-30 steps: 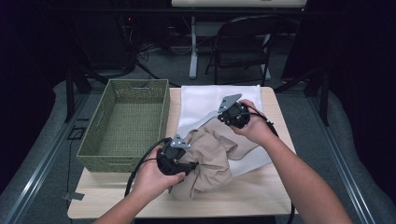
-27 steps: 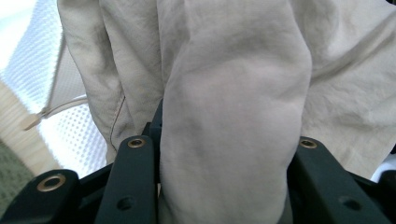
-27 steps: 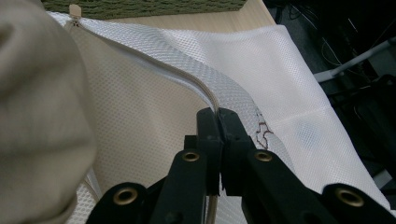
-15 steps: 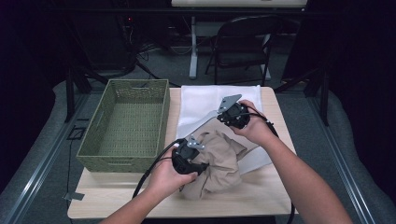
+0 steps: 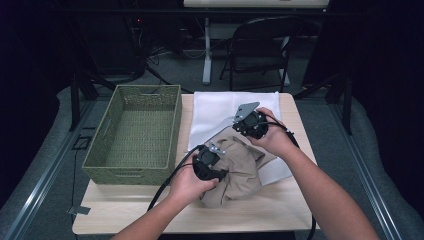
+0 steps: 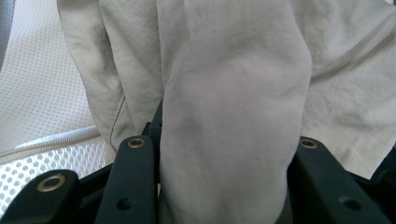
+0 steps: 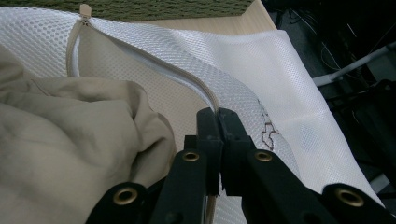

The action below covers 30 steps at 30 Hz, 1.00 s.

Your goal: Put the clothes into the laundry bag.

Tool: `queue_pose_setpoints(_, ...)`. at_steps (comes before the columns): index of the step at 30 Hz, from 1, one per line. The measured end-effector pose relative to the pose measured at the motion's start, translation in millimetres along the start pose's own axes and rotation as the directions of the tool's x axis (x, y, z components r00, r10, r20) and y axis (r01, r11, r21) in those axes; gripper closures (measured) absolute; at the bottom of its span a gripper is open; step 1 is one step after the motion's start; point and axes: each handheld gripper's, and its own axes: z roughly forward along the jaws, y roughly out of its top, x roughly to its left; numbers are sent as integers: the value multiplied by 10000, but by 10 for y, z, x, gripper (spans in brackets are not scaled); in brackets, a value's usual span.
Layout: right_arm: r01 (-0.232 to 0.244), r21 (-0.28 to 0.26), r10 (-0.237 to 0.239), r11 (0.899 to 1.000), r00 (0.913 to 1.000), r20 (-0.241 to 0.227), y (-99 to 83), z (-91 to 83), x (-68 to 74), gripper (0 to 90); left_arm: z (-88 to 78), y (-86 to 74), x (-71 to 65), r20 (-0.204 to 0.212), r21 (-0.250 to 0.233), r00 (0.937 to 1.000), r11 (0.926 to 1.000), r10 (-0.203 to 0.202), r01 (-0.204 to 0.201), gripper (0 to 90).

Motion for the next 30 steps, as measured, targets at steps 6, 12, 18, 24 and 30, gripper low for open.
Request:
queue_pose_setpoints(6, 63, 5, -63, 10000, 10000, -8, 14, -4, 21, 885, 61, 36, 63, -231, 74, 9993, 9996, -284, 286, 599)
queue_pose_setpoints(12, 93, -11, -93, 10000, 10000, -5, 17, -31, 30, 885, 111, 59, 126, -416, 26, 9977, 9986, -532, 533, 599)
queue_pose_setpoints(18, 62, 8, -62, 10000, 10000, -14, 16, -53, 32, 885, 154, 84, 156, -585, -116, 9960, 9977, -677, 671, 599)
queue_pose_setpoints(24, 108, -38, -108, 9999, 9999, -18, 24, -60, 50, 885, 204, 129, 173, -605, -369, 9936, 9949, -959, 937, 599)
queue_pose_setpoints(30, 81, -83, -82, 9999, 9999, -108, 28, -68, 60, 885, 253, 166, 179, -714, -664, 9911, 9920, -1120, 1074, 599)
